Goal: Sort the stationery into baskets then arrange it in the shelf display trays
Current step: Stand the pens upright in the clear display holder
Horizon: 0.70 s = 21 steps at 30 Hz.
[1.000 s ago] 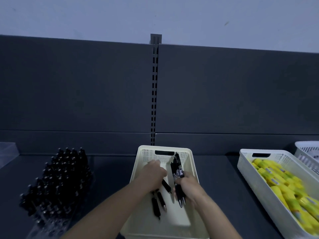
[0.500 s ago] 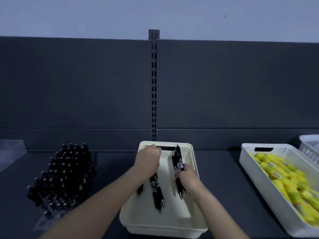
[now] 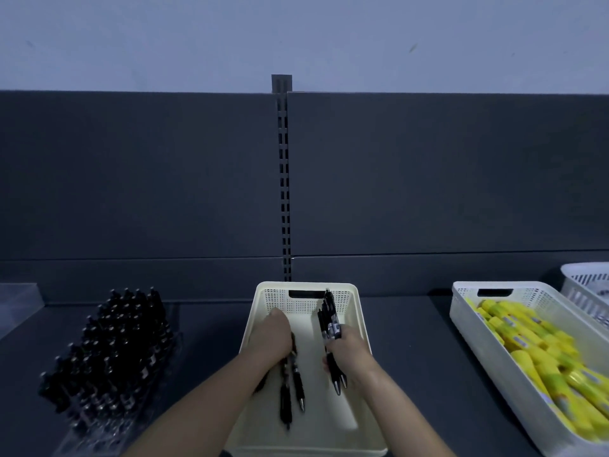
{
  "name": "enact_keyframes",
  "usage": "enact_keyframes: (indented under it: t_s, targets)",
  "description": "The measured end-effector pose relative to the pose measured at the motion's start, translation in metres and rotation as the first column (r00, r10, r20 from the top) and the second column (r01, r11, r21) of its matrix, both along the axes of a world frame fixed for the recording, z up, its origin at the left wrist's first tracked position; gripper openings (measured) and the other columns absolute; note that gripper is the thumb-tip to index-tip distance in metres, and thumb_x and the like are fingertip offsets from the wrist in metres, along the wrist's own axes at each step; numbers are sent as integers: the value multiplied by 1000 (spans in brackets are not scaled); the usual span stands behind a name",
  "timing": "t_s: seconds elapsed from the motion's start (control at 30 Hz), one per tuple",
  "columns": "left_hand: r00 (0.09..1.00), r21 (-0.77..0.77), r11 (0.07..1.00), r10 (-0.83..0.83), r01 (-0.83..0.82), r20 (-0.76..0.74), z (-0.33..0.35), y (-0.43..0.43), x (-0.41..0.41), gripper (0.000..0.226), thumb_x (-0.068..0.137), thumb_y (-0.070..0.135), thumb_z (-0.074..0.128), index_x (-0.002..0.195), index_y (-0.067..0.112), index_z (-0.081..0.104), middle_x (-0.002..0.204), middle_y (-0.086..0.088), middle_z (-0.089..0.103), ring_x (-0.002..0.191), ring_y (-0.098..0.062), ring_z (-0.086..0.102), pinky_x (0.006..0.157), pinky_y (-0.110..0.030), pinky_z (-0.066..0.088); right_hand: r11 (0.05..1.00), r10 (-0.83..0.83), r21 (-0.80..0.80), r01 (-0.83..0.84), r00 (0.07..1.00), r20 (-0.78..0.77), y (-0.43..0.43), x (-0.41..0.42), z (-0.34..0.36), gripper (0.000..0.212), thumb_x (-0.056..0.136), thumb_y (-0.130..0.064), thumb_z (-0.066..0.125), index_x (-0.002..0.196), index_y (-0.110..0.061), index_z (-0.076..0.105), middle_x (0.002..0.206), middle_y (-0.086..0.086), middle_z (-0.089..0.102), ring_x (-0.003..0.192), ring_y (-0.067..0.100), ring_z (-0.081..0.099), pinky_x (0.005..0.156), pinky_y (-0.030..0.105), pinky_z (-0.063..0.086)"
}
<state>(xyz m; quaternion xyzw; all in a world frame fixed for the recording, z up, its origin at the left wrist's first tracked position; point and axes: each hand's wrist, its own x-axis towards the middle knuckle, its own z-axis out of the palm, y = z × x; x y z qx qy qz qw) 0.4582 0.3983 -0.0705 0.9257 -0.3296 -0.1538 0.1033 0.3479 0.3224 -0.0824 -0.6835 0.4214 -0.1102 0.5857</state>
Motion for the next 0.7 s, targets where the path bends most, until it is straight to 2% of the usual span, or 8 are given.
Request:
enact_keyframes:
  t_s: [0.1,0.23,0.3,0.37,0.43,0.53,0.63,0.7]
  targets:
    - [996,-49,998,37,-41,-79,10,-2,2,24,88,2,43,111,3,49,117,-13,56,104,-29,60,72,-31,48,1000,-5,-15,5,1000,-12,-1,0,0,21,89,1,39,74,-13,44,64,8,48,54,22,48,57,34,44]
    - [971,-351,932,8,-95,-240,33,4,11,22,86,-4,47,68,8,51,71,-8,53,65,-32,69,54,-34,55,999,-8,-49,6,999,-32,0,0,-1,20,89,0,39,74,-13,44,64,8,48,55,23,49,61,36,46]
    - [983,-466,884,-122,43,-140,34,14,11,19,88,-2,52,77,8,65,71,-1,51,56,-19,62,50,-24,53,997,-12,-72,9,999,-44,0,1,-1,15,88,-2,40,78,-12,45,66,8,50,59,25,51,67,41,49]
    - [953,-382,876,-297,295,55,30,24,10,23,91,3,50,98,13,69,87,1,59,67,-12,59,61,-21,52,996,-16,-85,11,998,-63,0,2,-1,14,87,-4,40,78,-13,45,69,7,51,66,27,54,74,45,52]
    - [885,-99,883,-442,458,146,23,30,6,29,92,9,45,107,21,67,104,-2,64,92,-21,61,80,-32,51,996,-14,-93,6,996,-87,0,3,-1,14,85,-4,39,78,-14,45,74,9,52,74,29,56,78,48,53]
    - [860,207,853,-503,478,88,13,34,-3,32,88,5,44,110,11,65,104,-12,61,94,-28,59,74,-30,45,993,13,-114,-30,989,-149,2,2,-1,12,82,-1,37,81,-10,44,86,14,53,78,29,55,77,43,52]
    - [898,244,871,-440,427,0,7,34,-10,28,88,-1,44,108,1,63,104,-15,61,96,-30,60,77,-34,48,987,48,-138,-79,975,-218,4,2,-3,17,83,-1,34,74,-14,39,92,15,51,78,30,55,76,43,53]
    - [921,214,896,-387,389,-53,7,31,-10,17,88,0,44,88,2,61,92,-13,59,94,-29,59,71,-30,47,984,68,-144,-108,964,-256,4,2,-3,20,84,0,32,71,-15,36,85,13,51,70,28,56,67,40,53]
